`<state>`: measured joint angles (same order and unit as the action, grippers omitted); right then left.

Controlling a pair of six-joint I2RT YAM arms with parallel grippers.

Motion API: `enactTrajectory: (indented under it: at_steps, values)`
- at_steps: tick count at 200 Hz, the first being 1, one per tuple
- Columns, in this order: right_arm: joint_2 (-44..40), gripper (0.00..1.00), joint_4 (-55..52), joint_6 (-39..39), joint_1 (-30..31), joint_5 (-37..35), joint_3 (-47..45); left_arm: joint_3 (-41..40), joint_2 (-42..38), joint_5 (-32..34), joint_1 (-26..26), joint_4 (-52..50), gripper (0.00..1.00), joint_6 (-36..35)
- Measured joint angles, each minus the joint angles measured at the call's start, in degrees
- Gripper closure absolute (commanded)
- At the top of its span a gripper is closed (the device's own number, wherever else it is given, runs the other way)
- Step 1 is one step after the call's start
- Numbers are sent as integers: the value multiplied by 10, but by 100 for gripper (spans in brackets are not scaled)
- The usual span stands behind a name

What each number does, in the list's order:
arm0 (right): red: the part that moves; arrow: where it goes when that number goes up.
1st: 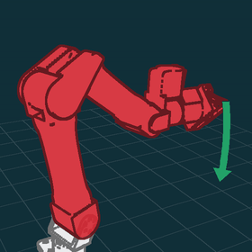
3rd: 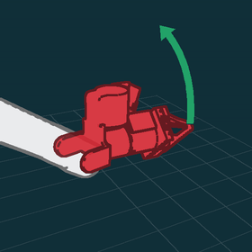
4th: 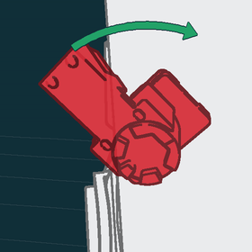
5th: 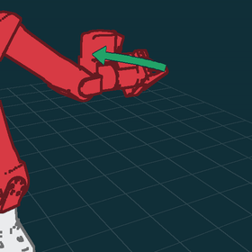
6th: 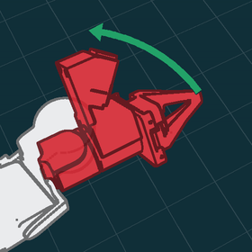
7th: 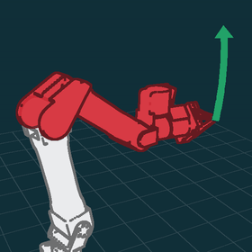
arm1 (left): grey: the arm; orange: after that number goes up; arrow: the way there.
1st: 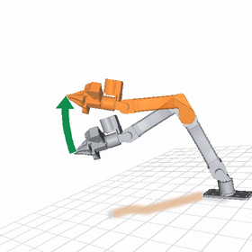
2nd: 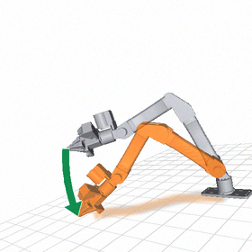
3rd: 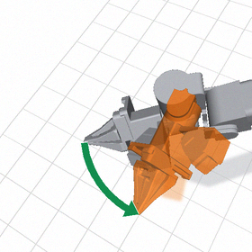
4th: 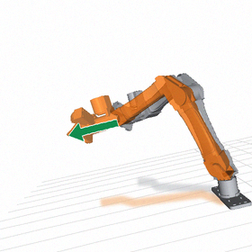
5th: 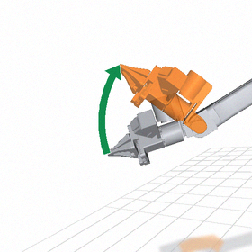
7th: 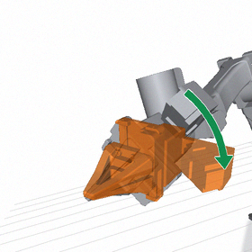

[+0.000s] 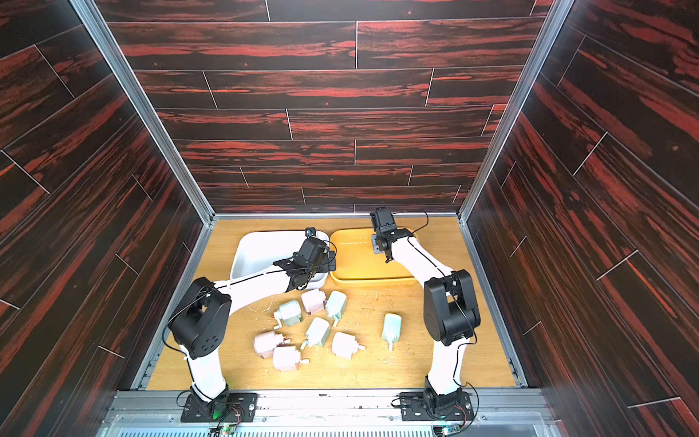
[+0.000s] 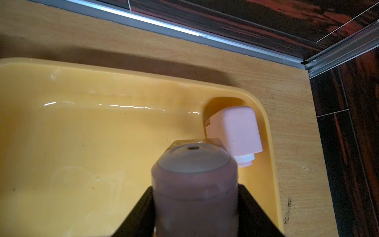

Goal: Place the pencil sharpeners by color into the storage box
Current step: Place the pencil sharpener in the storage box.

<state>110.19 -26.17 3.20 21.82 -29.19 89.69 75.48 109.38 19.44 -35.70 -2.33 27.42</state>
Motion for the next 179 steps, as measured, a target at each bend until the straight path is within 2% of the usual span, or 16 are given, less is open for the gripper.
enactTrajectory:
  at_steps: [65, 100, 136, 179]
  values:
    - [80, 100, -26, 17, 0, -11, 89, 33, 45, 3, 5, -25, 0, -9]
    - [111, 93, -40, 31, 0, -10, 116, 40, 54, 6, 8, -33, 0, -15]
    - [138, 80, -66, 38, -4, -17, 147, 87, 89, 28, 10, -37, 0, -38]
    - [167, 72, -84, 58, -7, -20, 196, 126, 119, 52, 12, -37, 0, -56]
